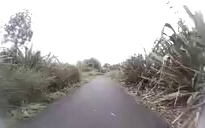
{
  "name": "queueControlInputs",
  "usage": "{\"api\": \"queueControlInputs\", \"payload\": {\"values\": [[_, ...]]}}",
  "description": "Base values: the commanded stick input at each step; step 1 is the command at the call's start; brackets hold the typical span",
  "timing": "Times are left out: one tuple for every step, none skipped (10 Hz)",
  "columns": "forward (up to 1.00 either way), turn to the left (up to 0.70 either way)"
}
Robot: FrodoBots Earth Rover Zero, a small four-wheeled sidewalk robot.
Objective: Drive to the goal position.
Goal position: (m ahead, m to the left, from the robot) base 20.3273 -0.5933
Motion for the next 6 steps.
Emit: {"api": "queueControlInputs", "payload": {"values": [[0.85, 0.0], [0.85, 0.0], [0.85, 0.0], [0.85, 0.0], [0.85, 0.0], [0.85, 0.0]]}}
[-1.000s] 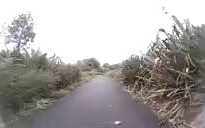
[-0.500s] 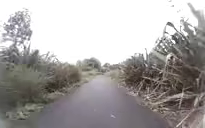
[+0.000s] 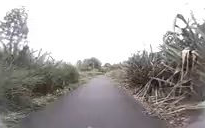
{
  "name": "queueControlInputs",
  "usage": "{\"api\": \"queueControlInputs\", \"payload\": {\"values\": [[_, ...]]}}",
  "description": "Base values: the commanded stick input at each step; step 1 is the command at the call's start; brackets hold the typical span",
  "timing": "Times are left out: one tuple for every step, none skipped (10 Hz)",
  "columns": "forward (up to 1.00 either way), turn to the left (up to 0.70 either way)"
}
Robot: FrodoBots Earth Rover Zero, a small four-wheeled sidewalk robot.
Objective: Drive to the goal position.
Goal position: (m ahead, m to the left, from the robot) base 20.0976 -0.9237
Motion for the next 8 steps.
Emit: {"api": "queueControlInputs", "payload": {"values": [[0.85, 0.0], [0.85, 0.0], [0.85, 0.0], [0.85, 0.0], [0.85, 0.0], [0.85, 0.0], [0.85, 0.0], [0.85, 0.0]]}}
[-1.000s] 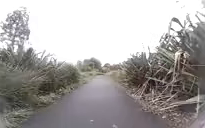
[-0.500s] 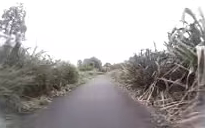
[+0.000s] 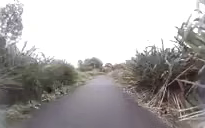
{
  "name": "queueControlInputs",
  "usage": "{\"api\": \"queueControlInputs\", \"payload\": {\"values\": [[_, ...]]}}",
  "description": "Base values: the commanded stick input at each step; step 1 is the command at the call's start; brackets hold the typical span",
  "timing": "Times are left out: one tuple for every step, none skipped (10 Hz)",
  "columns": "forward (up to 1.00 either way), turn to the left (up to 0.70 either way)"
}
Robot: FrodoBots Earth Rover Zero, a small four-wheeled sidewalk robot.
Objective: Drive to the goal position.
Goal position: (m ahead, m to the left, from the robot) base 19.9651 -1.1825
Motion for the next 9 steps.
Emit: {"api": "queueControlInputs", "payload": {"values": [[0.85, 0.0], [0.85, 0.0], [0.85, 0.0], [0.85, 0.0], [0.85, 0.0], [0.85, 0.0], [0.85, 0.0], [0.85, 0.0], [0.85, 0.0]]}}
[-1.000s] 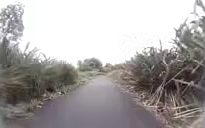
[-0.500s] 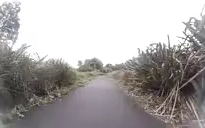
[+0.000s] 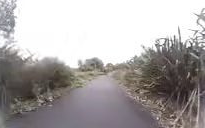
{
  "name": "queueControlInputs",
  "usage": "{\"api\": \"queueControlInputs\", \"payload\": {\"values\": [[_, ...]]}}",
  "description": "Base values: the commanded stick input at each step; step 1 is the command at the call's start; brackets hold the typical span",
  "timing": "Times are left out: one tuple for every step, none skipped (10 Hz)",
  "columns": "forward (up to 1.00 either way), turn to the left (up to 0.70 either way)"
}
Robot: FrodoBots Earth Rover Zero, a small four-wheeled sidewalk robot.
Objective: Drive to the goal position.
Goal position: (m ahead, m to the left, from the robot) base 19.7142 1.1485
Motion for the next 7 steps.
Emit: {"api": "queueControlInputs", "payload": {"values": [[0.85, 0.0], [0.85, 0.0], [0.85, 0.0], [0.85, 0.0], [0.85, 0.0], [0.85, 0.0], [0.85, 0.0]]}}
